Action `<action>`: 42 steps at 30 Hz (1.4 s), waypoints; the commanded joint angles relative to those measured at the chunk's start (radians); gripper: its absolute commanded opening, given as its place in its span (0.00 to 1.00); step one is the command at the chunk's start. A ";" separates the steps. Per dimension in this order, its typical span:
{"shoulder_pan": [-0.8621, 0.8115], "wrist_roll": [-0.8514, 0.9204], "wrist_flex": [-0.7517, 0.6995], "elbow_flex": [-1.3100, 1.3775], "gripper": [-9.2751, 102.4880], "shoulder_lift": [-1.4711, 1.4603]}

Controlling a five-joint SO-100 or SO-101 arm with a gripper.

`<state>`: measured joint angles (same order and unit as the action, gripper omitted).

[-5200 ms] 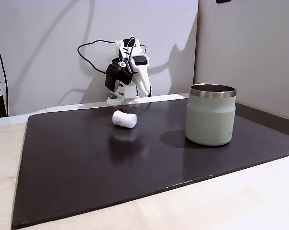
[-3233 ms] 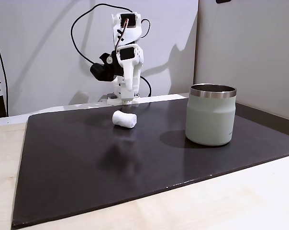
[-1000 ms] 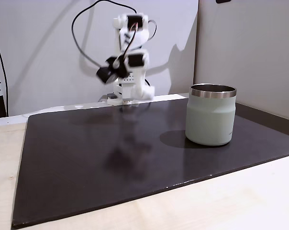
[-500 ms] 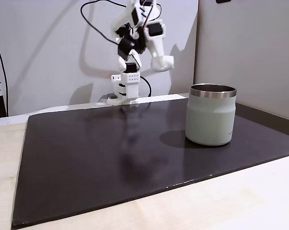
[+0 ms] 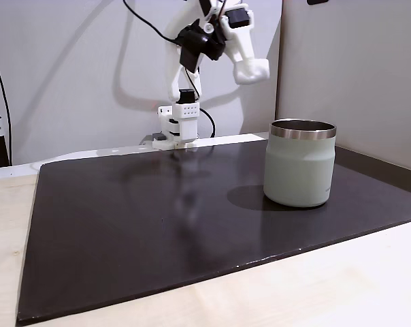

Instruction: Grasp a gauze and put it in the cup.

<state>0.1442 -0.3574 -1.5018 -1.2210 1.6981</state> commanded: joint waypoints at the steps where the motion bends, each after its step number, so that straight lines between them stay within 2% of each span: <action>1: 0.003 -0.020 -0.037 0.245 0.08 -0.150; 8: 0.008 -0.063 -0.158 0.663 0.08 -0.482; 25: -0.003 -0.071 -0.118 0.980 0.10 -0.752; 35: -0.006 -0.078 -0.107 1.069 0.12 -0.851; 38: -0.006 -0.071 -0.110 1.072 0.19 -0.864; 41: 0.003 -0.046 -0.140 1.121 0.39 -0.891; 42: 0.006 -0.046 -0.147 1.134 0.43 -0.897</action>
<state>0.1488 -0.4157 -1.6368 -0.1641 0.7915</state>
